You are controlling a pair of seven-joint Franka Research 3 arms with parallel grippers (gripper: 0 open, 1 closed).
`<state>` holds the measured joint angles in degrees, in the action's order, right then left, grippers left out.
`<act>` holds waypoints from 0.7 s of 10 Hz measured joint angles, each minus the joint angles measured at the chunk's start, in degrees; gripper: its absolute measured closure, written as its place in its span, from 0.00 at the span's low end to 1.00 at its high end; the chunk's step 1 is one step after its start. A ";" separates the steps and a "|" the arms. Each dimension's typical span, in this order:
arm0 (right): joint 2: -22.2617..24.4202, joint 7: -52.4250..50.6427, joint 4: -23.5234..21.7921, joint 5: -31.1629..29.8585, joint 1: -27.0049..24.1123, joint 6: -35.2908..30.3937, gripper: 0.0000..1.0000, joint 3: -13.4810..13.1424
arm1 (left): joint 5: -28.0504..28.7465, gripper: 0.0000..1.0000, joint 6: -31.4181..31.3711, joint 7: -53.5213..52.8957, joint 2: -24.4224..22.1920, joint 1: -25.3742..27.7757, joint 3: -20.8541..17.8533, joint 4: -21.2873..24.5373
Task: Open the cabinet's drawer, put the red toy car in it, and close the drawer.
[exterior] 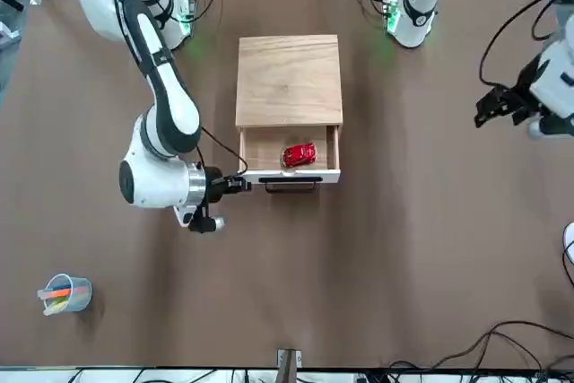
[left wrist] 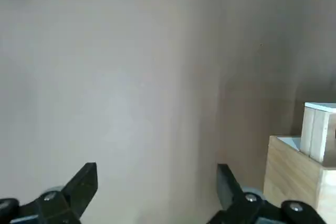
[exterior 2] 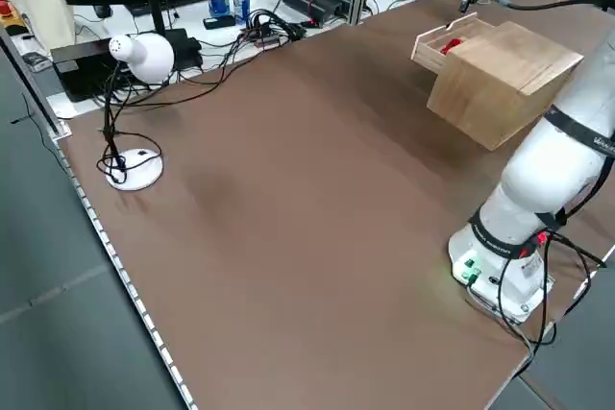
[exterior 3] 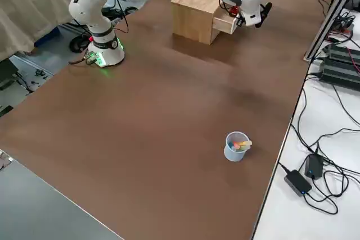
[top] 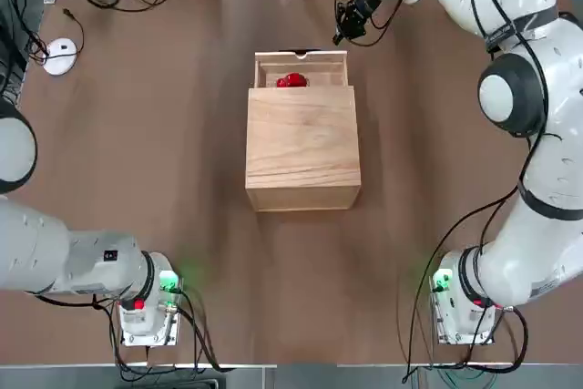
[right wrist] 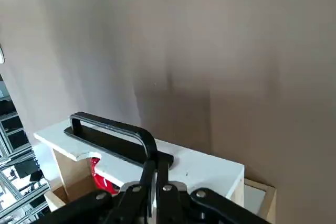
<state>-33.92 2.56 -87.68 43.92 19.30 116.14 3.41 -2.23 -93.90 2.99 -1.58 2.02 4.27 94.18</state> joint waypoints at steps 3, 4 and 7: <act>-0.59 0.01 0.00 0.05 0.32 -0.62 0.92 0.00 | 1.69 0.00 0.02 -0.77 -0.16 0.08 0.57 -1.91; -0.68 0.01 0.00 0.05 0.38 -1.70 0.92 0.00 | 1.76 0.00 0.13 -0.77 -0.03 0.01 0.84 -2.40; -0.72 0.01 0.04 0.05 0.41 -3.14 0.92 -0.12 | 1.29 0.00 1.63 -1.07 1.16 0.16 0.60 -4.25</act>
<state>-34.64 2.57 -87.64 43.97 19.70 113.00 3.28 -0.94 -92.27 1.92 -0.42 2.18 4.87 89.93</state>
